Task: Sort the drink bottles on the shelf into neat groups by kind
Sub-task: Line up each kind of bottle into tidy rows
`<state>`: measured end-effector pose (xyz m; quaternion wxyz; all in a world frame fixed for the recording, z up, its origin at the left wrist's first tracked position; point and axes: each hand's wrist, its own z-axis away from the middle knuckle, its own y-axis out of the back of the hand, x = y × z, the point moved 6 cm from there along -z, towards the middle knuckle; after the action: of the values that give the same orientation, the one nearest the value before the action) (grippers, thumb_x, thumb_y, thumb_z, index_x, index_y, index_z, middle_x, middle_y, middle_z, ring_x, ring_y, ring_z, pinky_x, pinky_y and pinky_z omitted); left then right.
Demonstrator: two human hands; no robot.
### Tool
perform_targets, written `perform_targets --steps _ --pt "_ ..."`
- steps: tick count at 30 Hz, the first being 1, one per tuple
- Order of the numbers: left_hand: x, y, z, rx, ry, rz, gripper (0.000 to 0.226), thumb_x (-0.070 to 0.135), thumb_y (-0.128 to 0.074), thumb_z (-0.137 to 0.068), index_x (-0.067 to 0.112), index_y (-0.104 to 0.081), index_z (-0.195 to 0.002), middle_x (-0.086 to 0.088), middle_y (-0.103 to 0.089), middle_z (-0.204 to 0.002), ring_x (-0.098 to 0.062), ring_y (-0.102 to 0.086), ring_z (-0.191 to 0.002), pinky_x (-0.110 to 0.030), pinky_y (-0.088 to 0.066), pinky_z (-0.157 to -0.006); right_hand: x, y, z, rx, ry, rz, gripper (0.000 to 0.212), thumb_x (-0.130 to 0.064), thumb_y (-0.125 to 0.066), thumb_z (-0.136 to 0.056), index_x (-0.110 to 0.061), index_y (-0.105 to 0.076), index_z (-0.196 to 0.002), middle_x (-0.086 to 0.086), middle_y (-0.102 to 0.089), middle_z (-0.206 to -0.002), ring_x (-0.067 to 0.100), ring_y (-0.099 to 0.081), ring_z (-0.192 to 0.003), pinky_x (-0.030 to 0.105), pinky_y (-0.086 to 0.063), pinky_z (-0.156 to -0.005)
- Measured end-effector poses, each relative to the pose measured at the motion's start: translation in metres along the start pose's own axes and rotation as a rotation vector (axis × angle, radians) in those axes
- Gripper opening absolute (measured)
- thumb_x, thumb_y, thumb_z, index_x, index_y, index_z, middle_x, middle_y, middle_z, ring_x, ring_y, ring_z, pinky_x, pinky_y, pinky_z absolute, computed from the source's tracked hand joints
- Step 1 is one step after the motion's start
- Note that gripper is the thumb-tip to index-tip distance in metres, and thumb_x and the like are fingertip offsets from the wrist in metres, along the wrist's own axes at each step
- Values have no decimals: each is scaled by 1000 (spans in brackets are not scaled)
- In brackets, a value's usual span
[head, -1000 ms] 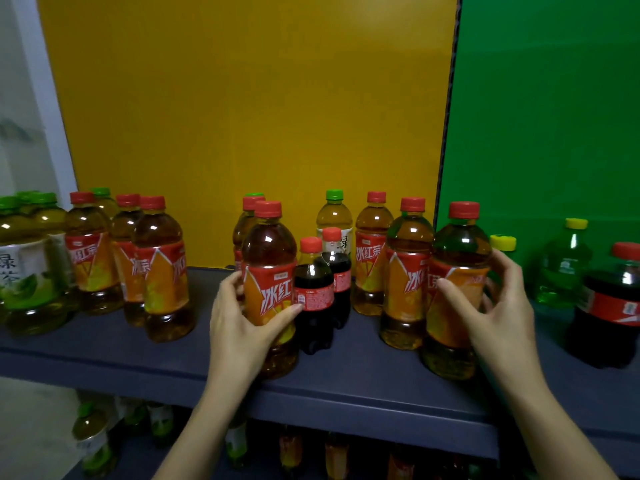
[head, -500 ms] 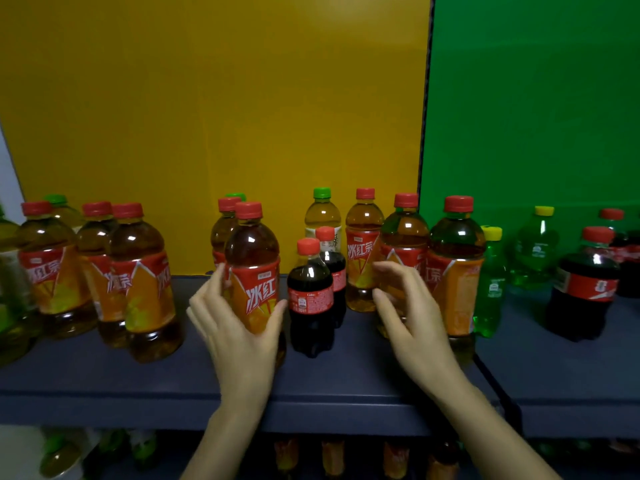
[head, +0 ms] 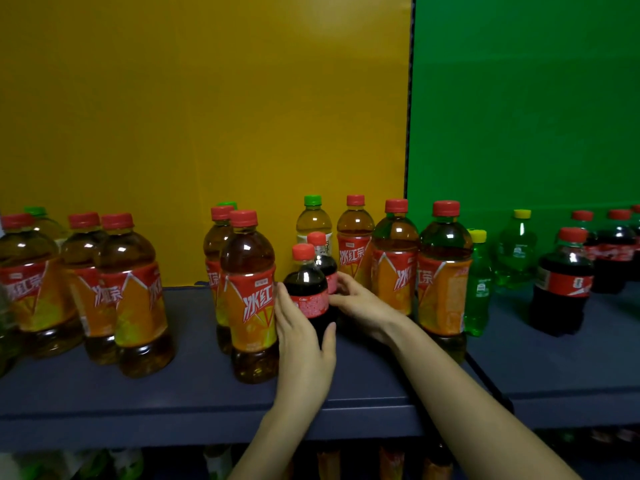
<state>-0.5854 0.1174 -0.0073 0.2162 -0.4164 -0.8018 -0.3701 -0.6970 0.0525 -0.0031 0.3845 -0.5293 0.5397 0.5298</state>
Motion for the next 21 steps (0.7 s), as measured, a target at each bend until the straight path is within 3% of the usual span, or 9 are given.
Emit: perform_targets --steps 3,6,12,14,16,17,18,20,21 --pt "-7 -3 -3 -24 74 31 85 20 -63 -84 3 -6 -145 -14 -20 -151 -24 -21 -140 -39 -26 -114 10 0 -3 0 -31 -18 60 -16 -62 -86 -18 -34 -139 4 -51 -133 19 -51 -120 34 -43 -98" --pt "-8 -4 0 -59 103 43 78 22 -64 -85 3 -14 -142 -12 -28 -144 -24 -34 -133 -32 -34 -107 13 1 0 45 -30 19 50 -14 -56 -90 -14 -37 -136 6 -50 -131 15 -51 -113 25 -45 -91" --pt "-5 5 15 -63 83 80 77 29 -65 -83 6 -20 -142 -8 -32 -142 -20 -34 -132 -35 -35 -108 12 -11 2 -20 -14 118 57 -19 -58 -89 -19 -33 -141 4 -48 -135 18 -45 -125 32 -38 -104" --pt "-4 9 20 -57 68 103 77 30 -65 -83 9 -21 -142 -5 -33 -143 -16 -34 -133 -34 -35 -109 6 -15 0 -36 -2 140 46 -21 -58 -89 -18 -44 -133 2 -54 -127 17 -49 -120 34 -38 -104" --pt "-3 15 25 -53 58 130 77 31 -66 -82 12 -23 -142 -1 -36 -142 -13 -35 -131 -34 -35 -108 2 -21 -4 -46 11 180 16 -18 -54 -91 -20 -55 -107 -3 -60 -106 11 -54 -105 28 -42 -97" --pt "-4 17 26 -55 55 145 76 31 -67 -81 13 -25 -142 0 -39 -141 -12 -37 -130 -34 -36 -108 -1 -25 -4 -45 22 194 9 -14 -51 -93 -22 -54 -93 -5 -58 -95 7 -54 -94 23 -43 -89" --pt "-4 19 27 -58 54 158 76 31 -68 -80 14 -26 -141 1 -41 -139 -12 -38 -129 -34 -37 -107 -2 -27 -4 -39 24 202 15 -10 -49 -93 -23 -52 -85 -7 -56 -89 4 -53 -87 19 -43 -84" --pt "-5 24 30 -57 49 181 76 30 -70 -78 16 -28 -140 1 -44 -137 -12 -41 -127 -34 -39 -106 -2 -29 -4 -15 29 186 13 -7 -49 -93 -19 -53 -87 -3 -58 -91 5 -54 -86 23 -44 -86" --pt "-6 27 31 -53 48 194 76 30 -71 -77 17 -29 -139 2 -46 -136 -12 -42 -126 -34 -40 -105 -2 -29 -4 -2 46 189 10 -8 -52 -91 -14 -55 -99 2 -60 -101 9 -55 -94 28 -44 -92"
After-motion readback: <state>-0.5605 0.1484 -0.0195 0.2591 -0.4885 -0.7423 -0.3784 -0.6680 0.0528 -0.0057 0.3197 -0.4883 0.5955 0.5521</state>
